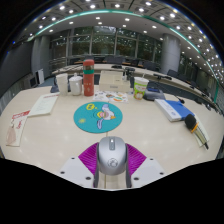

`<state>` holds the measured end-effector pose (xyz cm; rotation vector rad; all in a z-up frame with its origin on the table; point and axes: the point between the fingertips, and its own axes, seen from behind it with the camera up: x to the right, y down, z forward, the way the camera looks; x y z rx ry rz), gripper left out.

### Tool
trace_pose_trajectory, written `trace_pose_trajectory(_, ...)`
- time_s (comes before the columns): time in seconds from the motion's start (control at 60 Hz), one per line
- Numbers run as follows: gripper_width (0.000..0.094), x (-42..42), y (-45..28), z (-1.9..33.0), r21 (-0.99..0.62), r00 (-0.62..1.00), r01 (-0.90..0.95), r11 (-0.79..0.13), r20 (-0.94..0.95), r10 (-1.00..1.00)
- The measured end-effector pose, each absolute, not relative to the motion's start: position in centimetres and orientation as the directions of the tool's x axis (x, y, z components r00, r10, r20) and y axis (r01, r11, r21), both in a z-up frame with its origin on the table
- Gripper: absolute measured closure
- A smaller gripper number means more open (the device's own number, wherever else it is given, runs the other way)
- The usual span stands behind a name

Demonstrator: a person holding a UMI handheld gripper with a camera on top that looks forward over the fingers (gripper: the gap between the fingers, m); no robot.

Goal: Arrange mouse

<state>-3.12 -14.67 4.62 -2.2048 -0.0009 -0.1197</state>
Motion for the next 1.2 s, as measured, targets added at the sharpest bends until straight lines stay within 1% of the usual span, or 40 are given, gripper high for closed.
trace_pose_trajectory(0.117, 0.0569, -2.7, -10.8, 11.9, -0.863, 0.995, 0.043, -0.503, 0.085, -0.060)
trace_pose_trajectory(0.183, 0.0569, -2.5, -7.9, 15.4, -0.892, 0.995, 0.039, -0.450, 0.077, -0.066)
trace_pose_trajectory(0.233, 0.0570, -2.6, -5.6, 17.3, -0.906, 0.995, 0.043, -0.421, 0.076, -0.062)
trace_pose_trajectory(0.283, 0.0570, -3.0, -3.3, 18.0, -0.915, 0.996, 0.046, -0.400, 0.075, -0.056)
trace_pose_trajectory(0.333, 0.0571, -3.7, -0.8, 17.6, -0.917, 0.997, 0.045, -0.397, 0.067, -0.041)
trace_pose_trajectory(0.383, 0.0571, -4.4, 1.5, 16.3, -0.910, 0.998, 0.036, -0.414, 0.053, -0.031)
trace_pose_trajectory(0.5, 0.0571, -6.0, 5.3, 10.1, -0.874, 0.999, 0.028, -0.484, 0.035, -0.005)
trace_pose_trajectory(0.567, 0.0569, -6.4, 6.6, 6.7, -0.841, 0.999, 0.039, -0.540, 0.037, 0.015)
trace_pose_trajectory(0.667, 0.0566, -6.8, 7.8, 2.6, -0.811, 0.999, 0.031, -0.585, 0.017, 0.029)
trace_pose_trajectory(0.7, 0.0564, -6.9, 7.9, 1.8, -0.807, 0.999, 0.032, -0.589, 0.019, 0.028)
trace_pose_trajectory(0.85, 0.0461, -7.5, 7.9, -1.2, -0.769, 0.998, 0.030, -0.639, -0.008, 0.056)
trace_pose_trajectory(0.9, 0.0425, -7.4, 7.9, -1.0, -0.779, 0.998, 0.032, -0.627, -0.006, 0.058)
trace_pose_trajectory(0.917, 0.0387, -7.4, 7.8, -0.9, -0.776, 0.998, 0.034, -0.630, -0.004, 0.059)
trace_pose_trajectory(0.95, 0.0269, -7.6, 7.5, -0.8, -0.767, 0.998, 0.036, -0.640, -0.005, 0.063)
trace_pose_trajectory(0.983, 0.0118, -7.9, 7.1, -0.5, -0.765, 0.998, 0.036, -0.643, -0.010, 0.069)
trace_pose_trajectory(1.0, 0.0059, -8.0, 6.9, -0.3, -0.765, 0.998, 0.036, -0.643, -0.011, 0.070)
trace_pose_trajectory(1.033, 0.0102, -8.0, 6.4, 0.3, -0.768, 0.998, 0.037, -0.639, -0.008, 0.067)
trace_pose_trajectory(1.05, 0.0107, -8.0, 6.1, 0.7, -0.770, 0.998, 0.037, -0.637, -0.005, 0.064)
trace_pose_trajectory(1.117, 0.0072, -8.0, 4.6, 2.8, -0.782, 0.998, 0.046, -0.622, 0.016, 0.055)
trace_pose_trajectory(1.2, 0.0083, -8.6, 1.8, 5.8, -0.797, 0.998, 0.056, -0.601, 0.036, 0.047)
